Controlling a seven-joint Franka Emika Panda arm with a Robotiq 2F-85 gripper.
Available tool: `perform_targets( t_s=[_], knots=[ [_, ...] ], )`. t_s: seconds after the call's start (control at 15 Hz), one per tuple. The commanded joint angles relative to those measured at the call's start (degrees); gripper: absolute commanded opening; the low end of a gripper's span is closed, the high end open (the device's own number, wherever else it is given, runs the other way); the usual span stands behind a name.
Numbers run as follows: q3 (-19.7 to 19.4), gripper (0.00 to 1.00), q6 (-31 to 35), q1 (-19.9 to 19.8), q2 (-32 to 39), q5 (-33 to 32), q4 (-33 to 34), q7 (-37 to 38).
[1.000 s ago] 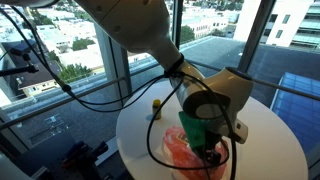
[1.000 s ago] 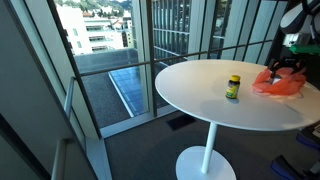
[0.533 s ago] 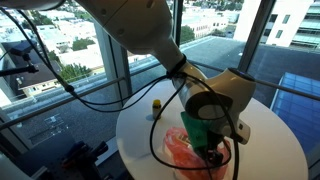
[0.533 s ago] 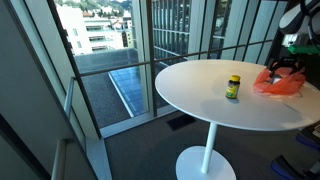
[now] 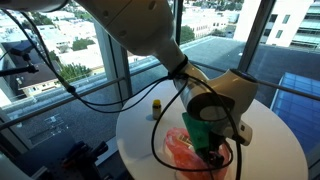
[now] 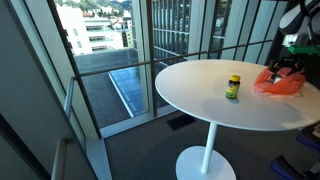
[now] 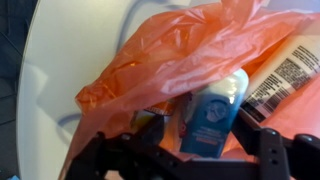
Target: Move the blue and white item to the table
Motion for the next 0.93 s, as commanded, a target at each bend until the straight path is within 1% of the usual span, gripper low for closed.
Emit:
perform_targets(
  t_s=[0.0, 0.07, 0.13, 0.2, 0.87],
  knots=[
    [0.41, 0.43, -0.03, -0.85, 0.89, 1.09, 1.23, -1.22],
    [0.39, 0.37, -0.10, -0.73, 0.57, 1.02, 1.02, -1.11],
    [0.43, 0.28, -0.18, -0.64, 0.16, 1.00, 0.74, -1.14],
    [0.41, 0.23, -0.18, -0.50, -0.27, 0.89, 0.47, -1.10],
    [0.85, 0.22, -1.02, 1.08, -6.05, 0.56, -2.28, -1.15]
  ],
)
